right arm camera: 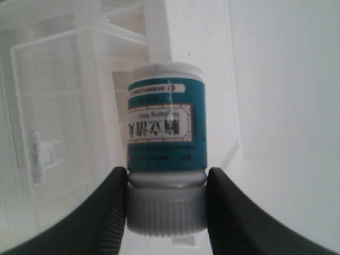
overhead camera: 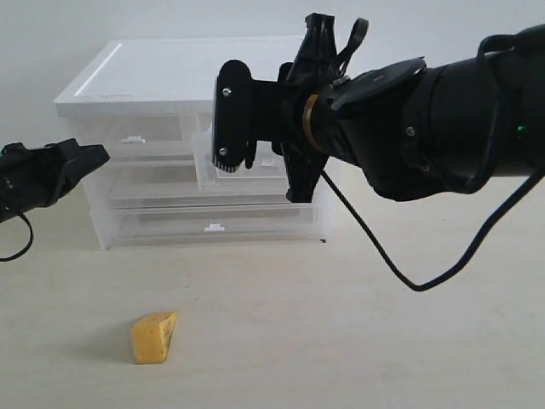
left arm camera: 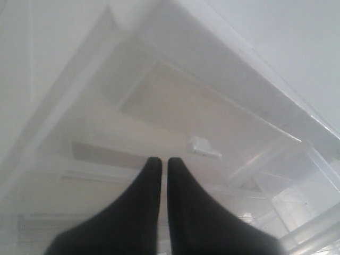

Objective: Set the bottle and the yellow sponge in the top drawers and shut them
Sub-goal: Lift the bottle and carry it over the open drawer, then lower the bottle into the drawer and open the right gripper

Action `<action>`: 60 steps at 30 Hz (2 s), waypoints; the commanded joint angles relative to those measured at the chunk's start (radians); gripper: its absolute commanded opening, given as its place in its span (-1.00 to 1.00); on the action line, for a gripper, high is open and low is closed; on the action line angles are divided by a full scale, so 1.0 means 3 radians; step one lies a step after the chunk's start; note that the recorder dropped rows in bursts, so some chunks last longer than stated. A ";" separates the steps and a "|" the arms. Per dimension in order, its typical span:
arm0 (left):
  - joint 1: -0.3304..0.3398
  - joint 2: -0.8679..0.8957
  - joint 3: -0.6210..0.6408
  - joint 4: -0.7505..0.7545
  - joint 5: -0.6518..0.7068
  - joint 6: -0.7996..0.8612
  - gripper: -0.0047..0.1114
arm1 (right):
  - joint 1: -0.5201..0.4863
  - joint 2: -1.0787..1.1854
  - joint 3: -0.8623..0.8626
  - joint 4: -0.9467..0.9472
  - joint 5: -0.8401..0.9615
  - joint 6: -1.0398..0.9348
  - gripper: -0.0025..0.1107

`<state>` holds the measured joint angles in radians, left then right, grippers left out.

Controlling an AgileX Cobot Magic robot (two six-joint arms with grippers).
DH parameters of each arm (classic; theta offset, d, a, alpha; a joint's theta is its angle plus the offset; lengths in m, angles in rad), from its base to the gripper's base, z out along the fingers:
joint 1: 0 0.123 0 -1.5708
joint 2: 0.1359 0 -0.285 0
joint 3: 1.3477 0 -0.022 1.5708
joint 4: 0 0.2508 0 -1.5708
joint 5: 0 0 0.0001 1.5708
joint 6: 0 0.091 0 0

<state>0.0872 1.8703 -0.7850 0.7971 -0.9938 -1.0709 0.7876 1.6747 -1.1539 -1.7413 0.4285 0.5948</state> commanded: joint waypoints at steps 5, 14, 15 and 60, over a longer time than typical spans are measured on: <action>0.0005 0.0011 -0.0021 0.0024 -0.0003 0.0003 -0.85 | 0.0006 0.0053 -0.0029 -0.0010 0.0005 -0.0013 -0.95; 0.0005 0.0011 -0.0021 -0.0004 -0.0003 0.0003 -0.85 | 0.0006 0.0080 -0.0029 -0.0010 0.0017 -0.0006 -0.22; 0.0005 0.0011 -0.0021 -0.0016 -0.0003 0.0003 -0.85 | 0.0006 0.0080 -0.0029 -0.0010 0.0018 -0.0006 -0.22; 0.0005 0.0011 -0.0021 -0.0001 -0.0017 0.0018 -0.85 | -0.0435 -0.0099 -0.0342 0.2829 -0.0425 0.1301 -0.96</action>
<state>0.0872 1.8703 -0.7850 0.7971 -0.9938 -1.0692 0.6677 1.6302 -1.2537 -0.9194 0.3257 1.0140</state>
